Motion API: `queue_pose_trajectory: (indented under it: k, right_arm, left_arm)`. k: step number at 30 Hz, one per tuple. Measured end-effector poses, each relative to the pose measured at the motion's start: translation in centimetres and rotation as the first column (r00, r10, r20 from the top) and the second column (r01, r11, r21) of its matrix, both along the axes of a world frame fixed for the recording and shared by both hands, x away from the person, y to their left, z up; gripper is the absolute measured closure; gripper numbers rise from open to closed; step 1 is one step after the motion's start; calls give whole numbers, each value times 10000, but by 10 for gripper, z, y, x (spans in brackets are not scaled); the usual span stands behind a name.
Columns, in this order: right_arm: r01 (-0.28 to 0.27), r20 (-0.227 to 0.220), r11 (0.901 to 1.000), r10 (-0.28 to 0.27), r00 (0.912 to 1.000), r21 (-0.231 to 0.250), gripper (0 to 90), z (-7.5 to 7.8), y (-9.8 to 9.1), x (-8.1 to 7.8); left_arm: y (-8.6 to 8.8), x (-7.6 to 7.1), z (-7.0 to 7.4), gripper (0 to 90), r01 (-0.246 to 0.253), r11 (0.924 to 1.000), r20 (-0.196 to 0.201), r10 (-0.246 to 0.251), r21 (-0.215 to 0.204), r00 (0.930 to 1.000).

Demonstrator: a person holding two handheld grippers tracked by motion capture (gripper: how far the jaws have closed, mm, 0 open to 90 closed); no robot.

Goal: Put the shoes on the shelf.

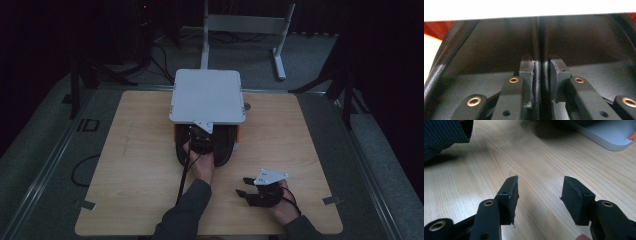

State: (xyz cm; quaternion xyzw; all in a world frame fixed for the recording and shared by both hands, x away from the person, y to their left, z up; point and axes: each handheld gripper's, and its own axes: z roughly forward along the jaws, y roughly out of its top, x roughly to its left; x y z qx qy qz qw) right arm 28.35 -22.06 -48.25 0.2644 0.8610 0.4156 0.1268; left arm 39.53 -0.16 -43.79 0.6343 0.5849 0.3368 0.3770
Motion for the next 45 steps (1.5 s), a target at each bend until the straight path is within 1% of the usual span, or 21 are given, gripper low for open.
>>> queue_pose_trajectory:
  k: [9,18,21,24,30,32,34,39,45]
  right_arm:
    - [15,-51,10000,-15,10000,-11,469,0,0,0]
    - [15,-22,10000,-15,10000,-44,469,-1,0,1]
    - [15,-15,10000,-16,10000,-47,469,-1,0,1]
    - [16,-11,10000,-16,10000,-52,469,-1,0,1]
    - [7,-4,10000,-8,10000,-50,469,-1,0,1]
    - [5,1,10000,-5,10000,-59,469,-1,0,1]
    - [5,-5,10000,-5,10000,-55,470,-1,0,1]
    - [1,5,10000,-1,10000,-51,469,-1,-1,1]
    - [32,-2,10000,-32,10000,-18,469,-1,-1,1]
  left_arm:
    - [-4,8,0,745,-215,9998,41,215,-39,9998]
    - [-5,15,0,743,-292,9995,103,293,-78,9995]
    - [-5,17,0,742,-320,9995,136,320,1,9994]
    - [-6,18,1,739,-342,9994,176,343,-44,9993]
    - [-5,22,2,739,-404,9992,257,403,31,9989]
    - [-6,24,1,739,-425,9991,281,425,-22,9987]
    - [-6,25,1,738,-424,9991,263,423,39,9988]
    - [-8,29,2,736,-498,9988,412,498,-16,9979]
    - [-9,33,5,733,-572,9983,489,577,-98,9971]
